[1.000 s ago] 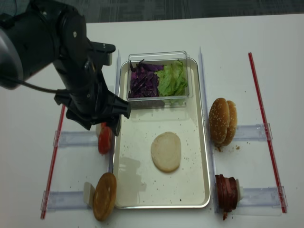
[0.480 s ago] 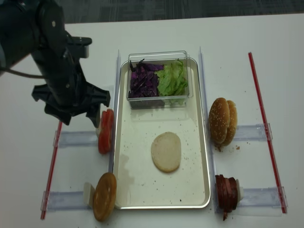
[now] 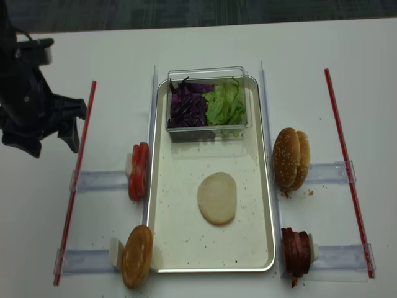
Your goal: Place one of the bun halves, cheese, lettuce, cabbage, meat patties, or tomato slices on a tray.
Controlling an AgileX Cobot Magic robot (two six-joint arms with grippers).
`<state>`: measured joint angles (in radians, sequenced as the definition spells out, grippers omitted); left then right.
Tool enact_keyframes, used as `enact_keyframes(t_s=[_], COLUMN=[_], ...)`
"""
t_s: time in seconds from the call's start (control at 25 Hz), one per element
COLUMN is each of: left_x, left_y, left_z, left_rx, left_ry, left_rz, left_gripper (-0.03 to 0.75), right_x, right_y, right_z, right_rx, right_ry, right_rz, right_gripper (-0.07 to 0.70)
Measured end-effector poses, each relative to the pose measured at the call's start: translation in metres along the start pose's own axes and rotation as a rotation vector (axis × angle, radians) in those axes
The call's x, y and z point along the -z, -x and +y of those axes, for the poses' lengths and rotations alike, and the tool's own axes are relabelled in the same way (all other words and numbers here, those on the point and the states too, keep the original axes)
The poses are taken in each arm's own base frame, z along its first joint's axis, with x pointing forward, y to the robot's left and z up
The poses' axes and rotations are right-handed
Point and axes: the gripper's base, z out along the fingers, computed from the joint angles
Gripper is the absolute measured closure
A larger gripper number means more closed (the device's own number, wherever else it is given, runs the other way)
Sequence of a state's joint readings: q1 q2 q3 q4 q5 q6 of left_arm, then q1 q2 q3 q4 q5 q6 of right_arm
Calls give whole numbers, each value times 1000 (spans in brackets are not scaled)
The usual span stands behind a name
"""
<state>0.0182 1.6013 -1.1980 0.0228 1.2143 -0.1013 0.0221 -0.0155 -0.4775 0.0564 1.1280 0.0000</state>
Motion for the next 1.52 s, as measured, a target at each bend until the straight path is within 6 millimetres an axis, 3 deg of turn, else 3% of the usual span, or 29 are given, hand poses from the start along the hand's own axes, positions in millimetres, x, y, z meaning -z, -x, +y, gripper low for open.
enact_keyframes(t_s=[0.12, 0.24, 0.44, 0.88, 1.16, 1.52], left_x=[0, 0, -6, -6, -4, 15], left_y=[-1, -17, -59, -152, -204, -248], left_z=[2, 5, 8, 17, 22, 26], left_rx=[-4, -10, -11, 1, 8, 20], left_ry=[5, 20, 26, 15, 1, -26], left_rz=[-1, 6, 37, -86, -240, -539], left_gripper=[211, 211, 211, 211, 212, 211], right_x=[0, 0, 0, 0, 0, 0], right_y=[0, 0, 0, 0, 0, 0], right_z=[0, 0, 0, 0, 0, 0], right_rx=[0, 0, 0, 0, 0, 0], right_ry=[0, 0, 0, 0, 0, 0], right_rz=[0, 0, 0, 0, 0, 0], right_gripper=[204, 204, 204, 204, 204, 204])
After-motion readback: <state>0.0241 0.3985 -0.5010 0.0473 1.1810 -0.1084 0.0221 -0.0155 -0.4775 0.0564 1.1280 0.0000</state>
